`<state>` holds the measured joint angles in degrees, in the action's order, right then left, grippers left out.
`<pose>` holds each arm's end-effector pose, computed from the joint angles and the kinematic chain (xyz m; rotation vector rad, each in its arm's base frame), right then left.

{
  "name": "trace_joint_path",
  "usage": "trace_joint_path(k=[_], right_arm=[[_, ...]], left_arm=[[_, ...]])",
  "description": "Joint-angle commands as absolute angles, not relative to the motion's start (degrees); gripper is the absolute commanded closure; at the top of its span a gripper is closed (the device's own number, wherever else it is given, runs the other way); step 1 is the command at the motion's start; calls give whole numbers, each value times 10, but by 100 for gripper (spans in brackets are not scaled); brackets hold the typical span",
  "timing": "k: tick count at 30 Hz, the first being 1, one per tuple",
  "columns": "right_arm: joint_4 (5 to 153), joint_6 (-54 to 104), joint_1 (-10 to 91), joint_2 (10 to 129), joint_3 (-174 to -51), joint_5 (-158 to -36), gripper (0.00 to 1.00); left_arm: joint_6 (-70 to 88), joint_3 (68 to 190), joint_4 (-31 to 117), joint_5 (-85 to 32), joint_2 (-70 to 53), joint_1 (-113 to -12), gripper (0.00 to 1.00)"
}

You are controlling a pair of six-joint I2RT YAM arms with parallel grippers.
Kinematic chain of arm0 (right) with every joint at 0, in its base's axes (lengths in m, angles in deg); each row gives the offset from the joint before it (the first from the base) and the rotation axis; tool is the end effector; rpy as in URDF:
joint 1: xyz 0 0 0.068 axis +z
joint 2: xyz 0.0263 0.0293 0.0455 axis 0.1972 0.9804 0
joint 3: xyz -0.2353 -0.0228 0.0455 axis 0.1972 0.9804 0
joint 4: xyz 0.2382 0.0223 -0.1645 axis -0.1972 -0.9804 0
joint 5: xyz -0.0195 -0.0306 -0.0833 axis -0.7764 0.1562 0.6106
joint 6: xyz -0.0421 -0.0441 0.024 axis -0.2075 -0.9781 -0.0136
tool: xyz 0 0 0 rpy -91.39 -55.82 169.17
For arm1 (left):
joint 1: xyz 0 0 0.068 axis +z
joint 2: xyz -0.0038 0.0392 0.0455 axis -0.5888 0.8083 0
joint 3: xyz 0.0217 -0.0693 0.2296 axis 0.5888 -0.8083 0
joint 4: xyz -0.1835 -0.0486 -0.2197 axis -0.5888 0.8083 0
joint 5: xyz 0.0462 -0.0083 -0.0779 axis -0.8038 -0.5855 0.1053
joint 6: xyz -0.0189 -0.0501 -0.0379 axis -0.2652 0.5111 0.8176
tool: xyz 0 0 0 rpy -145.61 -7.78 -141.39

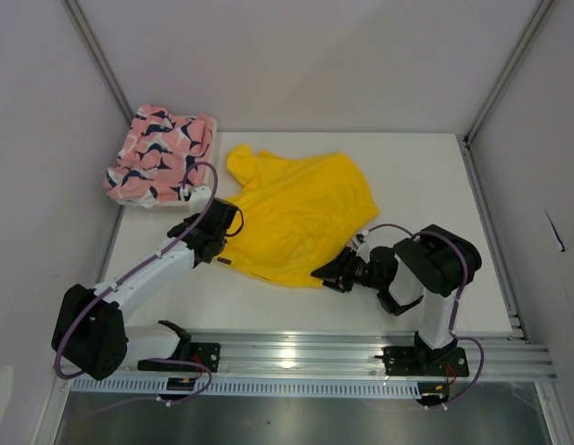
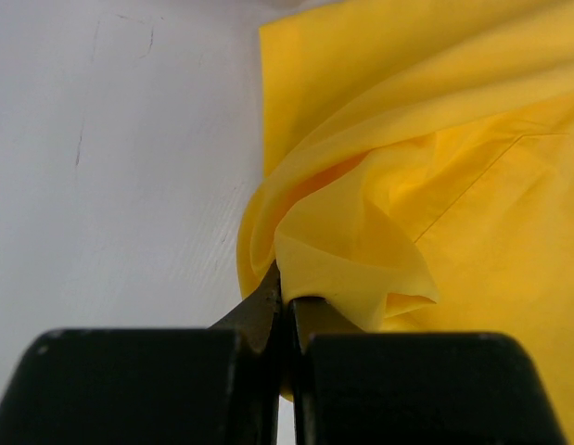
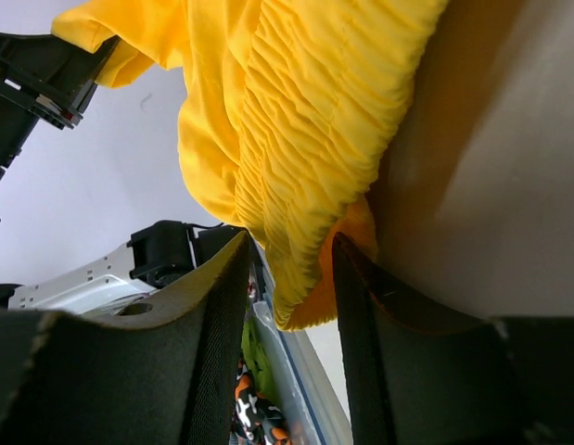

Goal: Fold and stack the shorts

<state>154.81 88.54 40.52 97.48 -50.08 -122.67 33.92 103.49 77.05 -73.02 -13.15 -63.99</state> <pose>0.1941 0.1411 0.0115 0.3440 2.2505 1.6210 0.2660 -0.1048 0.1767 -0.4199 2.2633 0.3011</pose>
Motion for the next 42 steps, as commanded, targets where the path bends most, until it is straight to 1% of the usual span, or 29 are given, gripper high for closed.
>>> trace_joint_path(k=[1,2,3,4,5,6,8,11,12,14,15,17,18,19,20,22,23,24,26,27,30,32,34,36,37,40,42], right_arm=[[1649,885,420,975,-512,-1220,58],[1648,886,421,972,-513,-1222,60],[1643,885,421,967,-513,-1223,70],[1640,884,421,953,-513,-1226,76],[1635,882,420,946,-513,-1231,88],[1622,878,418,937,-513,-1234,93],[1605,874,411,902,-511,-1244,100],[1535,855,372,855,-508,-1271,100],[1467,847,358,817,-509,-1280,100],[1380,803,306,773,-521,-1308,100],[1272,781,285,727,-529,-1316,100],[1151,694,228,684,-573,-1338,100],[1041,663,211,657,-592,-1348,100],[989,636,174,649,-612,-1358,100],[950,597,154,643,-628,-1383,100],[862,571,117,638,-668,-1408,100],[830,536,67,639,-682,-1418,100],[773,520,46,642,-705,-1424,100],[743,498,3,654,-719,-1440,100],[734,490,-35,659,-723,-1445,100],[745,497,-65,665,-725,-1438,100],[739,492,-67,662,-734,-1423,100],[736,491,-69,660,-738,-1419,100],[735,490,-71,660,-738,-1420,100],[734,490,-71,661,-738,-1420,100],[734,489,-72,662,-738,-1417,100],[744,497,-75,665,-739,-1414,100]], left_arm=[[332,1032,760,-731,-148,-635,100],[332,1031,759,-731,-148,-635,100],[332,1031,759,-730,-149,-635,100],[332,1031,759,-730,-150,-634,100],[332,1031,760,-729,-152,-635,100],[332,1033,761,-730,-154,-635,100],[332,1032,763,-729,-159,-635,100],[331,1030,765,-727,-167,-635,100],[331,1030,765,-723,-173,-634,100],[329,1023,759,-714,-182,-635,100],[325,1017,753,-697,-197,-637,100],[320,989,724,-678,-215,-651,100],[320,980,715,-672,-223,-657,100],[321,966,701,-664,-237,-668,100],[322,954,695,-661,-244,-673,100],[321,945,693,-645,-255,-681,100],[319,944,693,-645,-259,-683,100],[318,937,696,-644,-262,-685,100],[312,932,695,-631,-279,-688,100],[299,922,691,-621,-286,-689,100],[278,898,668,-585,-318,-693,100],[273,873,658,-558,-345,-693,99],[259,844,636,-528,-374,-693,67],[259,828,636,-522,-386,-693,46],[263,827,637,-519,-402,-693,27],[274,821,642,-515,-426,-693,13],[281,826,656,-535,-444,-693,10]])
